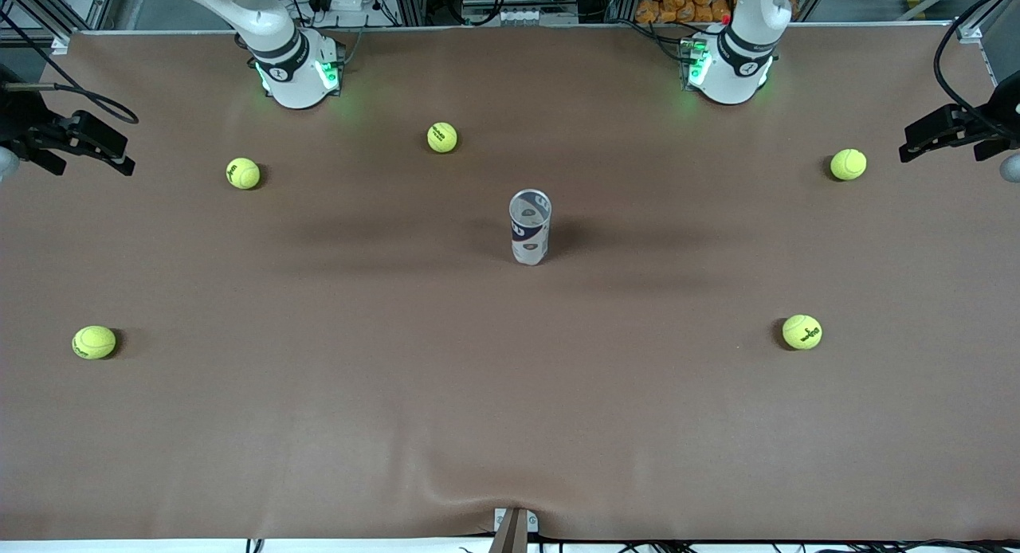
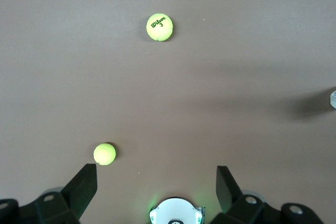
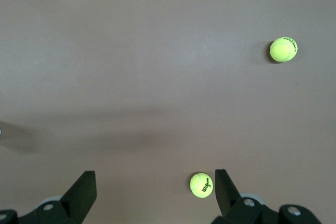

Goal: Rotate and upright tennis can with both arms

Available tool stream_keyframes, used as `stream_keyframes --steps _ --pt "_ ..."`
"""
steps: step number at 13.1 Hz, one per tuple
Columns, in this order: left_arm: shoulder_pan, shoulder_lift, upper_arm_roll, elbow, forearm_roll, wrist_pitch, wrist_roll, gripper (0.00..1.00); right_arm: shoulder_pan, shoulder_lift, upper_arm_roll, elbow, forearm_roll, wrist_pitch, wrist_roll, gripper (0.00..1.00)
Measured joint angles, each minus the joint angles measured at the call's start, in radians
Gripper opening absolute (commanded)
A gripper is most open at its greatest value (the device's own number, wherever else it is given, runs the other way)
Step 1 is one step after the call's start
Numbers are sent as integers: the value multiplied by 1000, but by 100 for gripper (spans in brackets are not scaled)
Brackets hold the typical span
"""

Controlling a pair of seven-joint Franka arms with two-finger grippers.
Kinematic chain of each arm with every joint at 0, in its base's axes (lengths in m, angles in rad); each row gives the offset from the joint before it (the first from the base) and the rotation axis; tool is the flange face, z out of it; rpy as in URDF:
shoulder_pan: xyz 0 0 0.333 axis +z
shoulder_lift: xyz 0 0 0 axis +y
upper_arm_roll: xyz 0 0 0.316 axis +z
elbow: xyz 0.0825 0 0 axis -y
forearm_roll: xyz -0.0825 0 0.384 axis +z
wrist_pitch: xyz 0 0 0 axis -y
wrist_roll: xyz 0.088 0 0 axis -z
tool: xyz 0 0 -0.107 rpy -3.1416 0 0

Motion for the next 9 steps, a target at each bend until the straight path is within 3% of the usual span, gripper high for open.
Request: stream_keyframes --steps 9 --pt "-4 5 0 -17 0 40 0 100 -14 0 2 0 0 -15 0 100"
